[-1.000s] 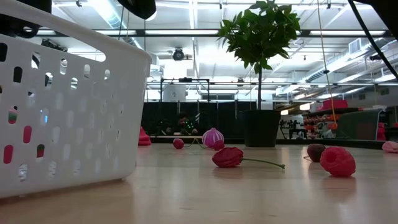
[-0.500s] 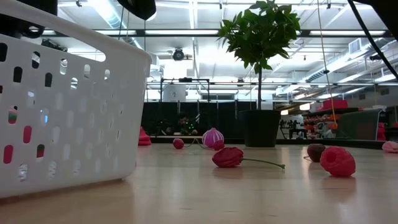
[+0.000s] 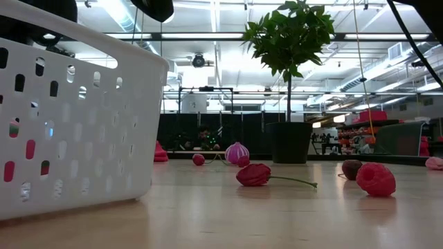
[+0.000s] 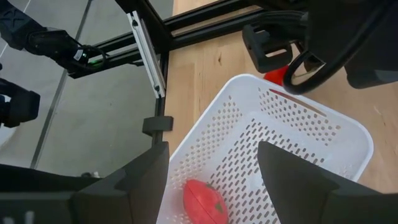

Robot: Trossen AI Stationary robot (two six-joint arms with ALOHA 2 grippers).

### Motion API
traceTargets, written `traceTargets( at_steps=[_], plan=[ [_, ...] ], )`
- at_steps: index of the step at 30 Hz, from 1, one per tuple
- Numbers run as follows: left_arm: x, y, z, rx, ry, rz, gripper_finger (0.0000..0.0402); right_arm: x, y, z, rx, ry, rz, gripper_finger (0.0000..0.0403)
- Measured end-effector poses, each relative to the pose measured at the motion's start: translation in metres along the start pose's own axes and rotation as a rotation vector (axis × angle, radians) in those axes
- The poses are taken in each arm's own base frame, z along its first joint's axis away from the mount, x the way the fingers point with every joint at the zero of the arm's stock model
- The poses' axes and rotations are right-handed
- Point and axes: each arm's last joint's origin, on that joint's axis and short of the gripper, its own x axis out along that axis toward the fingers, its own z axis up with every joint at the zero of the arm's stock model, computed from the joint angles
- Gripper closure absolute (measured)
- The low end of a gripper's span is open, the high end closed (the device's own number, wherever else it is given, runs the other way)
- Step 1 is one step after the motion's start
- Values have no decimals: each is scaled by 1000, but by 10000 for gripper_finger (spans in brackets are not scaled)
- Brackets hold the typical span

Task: Pick and placing Produce into tupperware
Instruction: Put the strawberry in the basket

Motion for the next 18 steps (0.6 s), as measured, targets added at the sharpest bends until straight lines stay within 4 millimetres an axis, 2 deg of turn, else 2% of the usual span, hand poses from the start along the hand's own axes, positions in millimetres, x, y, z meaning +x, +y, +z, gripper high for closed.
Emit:
traceTargets(
  at_steps=[13, 18],
  plan=[
    [0, 0, 0, -155, 6, -5, 379, 0, 0, 0, 0, 0, 0, 148],
    [0, 2, 0, -100, -18, 32, 372, 0, 1, 0, -1, 1, 1, 148]
  ],
)
